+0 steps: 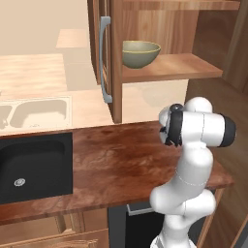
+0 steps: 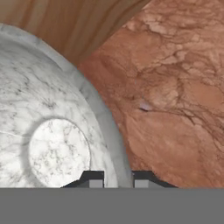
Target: Open the cabinet. Pick the bowls from the counter and place them in the cabinet. Then close the cabinet.
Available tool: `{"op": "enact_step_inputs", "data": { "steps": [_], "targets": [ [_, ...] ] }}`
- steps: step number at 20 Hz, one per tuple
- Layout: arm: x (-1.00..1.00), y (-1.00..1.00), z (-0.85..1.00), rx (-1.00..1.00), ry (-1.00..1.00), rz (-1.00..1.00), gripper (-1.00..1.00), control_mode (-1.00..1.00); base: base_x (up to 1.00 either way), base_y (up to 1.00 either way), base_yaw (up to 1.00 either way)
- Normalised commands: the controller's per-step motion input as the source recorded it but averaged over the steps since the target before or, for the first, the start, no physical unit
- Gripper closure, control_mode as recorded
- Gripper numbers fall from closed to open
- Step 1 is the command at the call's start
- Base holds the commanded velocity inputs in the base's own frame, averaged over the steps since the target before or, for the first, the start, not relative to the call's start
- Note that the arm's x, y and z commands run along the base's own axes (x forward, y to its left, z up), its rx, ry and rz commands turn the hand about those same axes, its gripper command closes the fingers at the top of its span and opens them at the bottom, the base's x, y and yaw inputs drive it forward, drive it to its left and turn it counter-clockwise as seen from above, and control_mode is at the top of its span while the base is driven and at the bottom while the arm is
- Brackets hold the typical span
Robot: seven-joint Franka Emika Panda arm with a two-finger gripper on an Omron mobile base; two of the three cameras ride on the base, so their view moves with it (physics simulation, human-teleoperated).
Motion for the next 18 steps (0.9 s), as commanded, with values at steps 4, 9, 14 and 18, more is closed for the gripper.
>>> {"op": "enact_step_inputs", "data": {
  "steps": [4,9,14,18],
  "targets": [
    [-0.08,-0.02,-0.01,0.00,0.00,0.00,1.00,-1.00,0.00,0.00,0.00],
    [-0.48,0.30,0.05,-0.08,-0.10,0.00,1.00,-1.00,0.00,0.00,0.00],
    [-0.79,0.33,0.91,-0.01,-0.10,0.19,1.00,-1.00,0.00,0.00,0.00],
    [-0.87,0.33,1.00,0.00,-0.01,0.31,1.00,-1.00,0.00,0.00,0.00]
  ]
}}
